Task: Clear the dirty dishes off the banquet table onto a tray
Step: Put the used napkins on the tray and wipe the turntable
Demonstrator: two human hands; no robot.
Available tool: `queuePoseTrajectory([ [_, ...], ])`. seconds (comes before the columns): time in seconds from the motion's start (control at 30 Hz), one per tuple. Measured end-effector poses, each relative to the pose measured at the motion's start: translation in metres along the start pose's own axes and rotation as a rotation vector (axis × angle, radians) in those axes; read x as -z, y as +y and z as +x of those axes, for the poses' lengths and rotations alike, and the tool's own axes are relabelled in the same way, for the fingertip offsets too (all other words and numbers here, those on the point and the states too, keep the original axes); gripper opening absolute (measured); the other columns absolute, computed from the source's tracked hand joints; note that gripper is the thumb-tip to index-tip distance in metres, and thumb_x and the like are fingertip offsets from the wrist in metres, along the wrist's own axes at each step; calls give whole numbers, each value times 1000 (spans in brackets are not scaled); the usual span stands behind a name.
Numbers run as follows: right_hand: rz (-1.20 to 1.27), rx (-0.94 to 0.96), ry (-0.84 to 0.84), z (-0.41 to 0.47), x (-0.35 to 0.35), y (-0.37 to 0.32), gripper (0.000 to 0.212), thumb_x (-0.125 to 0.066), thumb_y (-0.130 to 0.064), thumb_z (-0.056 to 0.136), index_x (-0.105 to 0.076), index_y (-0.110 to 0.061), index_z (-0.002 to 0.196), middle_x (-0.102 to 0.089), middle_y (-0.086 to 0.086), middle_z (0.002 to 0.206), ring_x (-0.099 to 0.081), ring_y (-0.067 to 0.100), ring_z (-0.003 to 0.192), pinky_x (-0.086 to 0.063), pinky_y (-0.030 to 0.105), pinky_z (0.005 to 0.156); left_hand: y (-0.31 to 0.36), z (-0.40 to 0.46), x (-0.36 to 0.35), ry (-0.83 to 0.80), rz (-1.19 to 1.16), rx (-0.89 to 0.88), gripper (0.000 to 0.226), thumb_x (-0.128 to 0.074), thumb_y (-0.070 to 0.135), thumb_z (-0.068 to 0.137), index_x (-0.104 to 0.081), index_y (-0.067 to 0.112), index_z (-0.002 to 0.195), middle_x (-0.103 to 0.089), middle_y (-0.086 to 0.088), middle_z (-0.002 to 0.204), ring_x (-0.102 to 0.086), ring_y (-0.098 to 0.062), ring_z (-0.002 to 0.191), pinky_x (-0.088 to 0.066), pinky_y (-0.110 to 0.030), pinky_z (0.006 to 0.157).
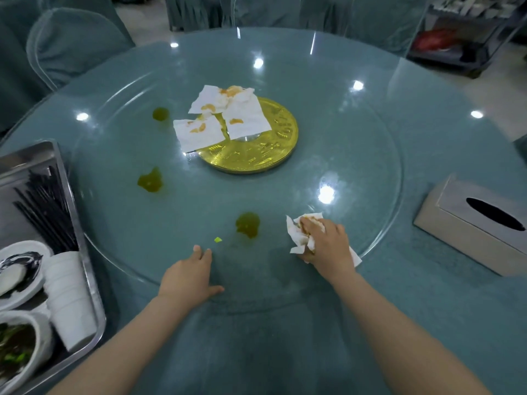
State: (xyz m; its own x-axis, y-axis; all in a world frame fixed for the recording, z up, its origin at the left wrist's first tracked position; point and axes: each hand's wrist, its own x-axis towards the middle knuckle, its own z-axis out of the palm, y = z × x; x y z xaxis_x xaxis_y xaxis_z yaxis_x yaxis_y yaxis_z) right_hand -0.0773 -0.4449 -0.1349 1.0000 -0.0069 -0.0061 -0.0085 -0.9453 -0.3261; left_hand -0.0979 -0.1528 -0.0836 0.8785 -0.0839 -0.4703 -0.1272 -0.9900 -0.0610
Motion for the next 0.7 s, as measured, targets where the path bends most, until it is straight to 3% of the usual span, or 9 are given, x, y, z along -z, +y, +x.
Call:
queuePoseTrajectory([
  [0.17, 3, 11, 131, 16, 3, 10, 44, -81, -31, 71, -67, -15, 110, -59, 16, 97, -53, 37, 84, -47, 45, 77, 9, 0, -1, -11, 16, -38, 87, -54, 63, 82, -14, 24, 149, -11, -2, 159, -56, -29, 117, -48, -34, 90],
  [0.27, 2, -46, 56, 28, 9, 21, 38, -73, -30, 80, -63, -16, 114, -58, 15, 103, -53, 36, 91, -43, 39, 80, 13, 0, -2, 14, -21, -78, 80, -53, 61, 83, -19, 29, 148, -14, 2, 159, -54, -26, 120, -47, -34, 92],
  [0.43, 3, -149, 56, 44, 20, 39, 34, -67, -23, 83, -60, -12, 115, -61, 12, 100, -55, 33, 91, -30, 30, 69, 19, -1, -5, 23, -145, -168, 71, -52, 54, 86, -24, 34, 147, -11, 10, 159, -47, -13, 128, -41, -28, 100],
  [0.7, 105, -207, 62, 25, 35, 43, 25, -68, -25, 81, -63, -12, 102, -66, 8, 90, -62, 31, 82, -36, 30, 65, 39, 1, -7, 40, -211, -232, 69, -52, 52, 86, -25, 34, 147, -10, 7, 160, -42, -12, 132, -36, -24, 103],
])
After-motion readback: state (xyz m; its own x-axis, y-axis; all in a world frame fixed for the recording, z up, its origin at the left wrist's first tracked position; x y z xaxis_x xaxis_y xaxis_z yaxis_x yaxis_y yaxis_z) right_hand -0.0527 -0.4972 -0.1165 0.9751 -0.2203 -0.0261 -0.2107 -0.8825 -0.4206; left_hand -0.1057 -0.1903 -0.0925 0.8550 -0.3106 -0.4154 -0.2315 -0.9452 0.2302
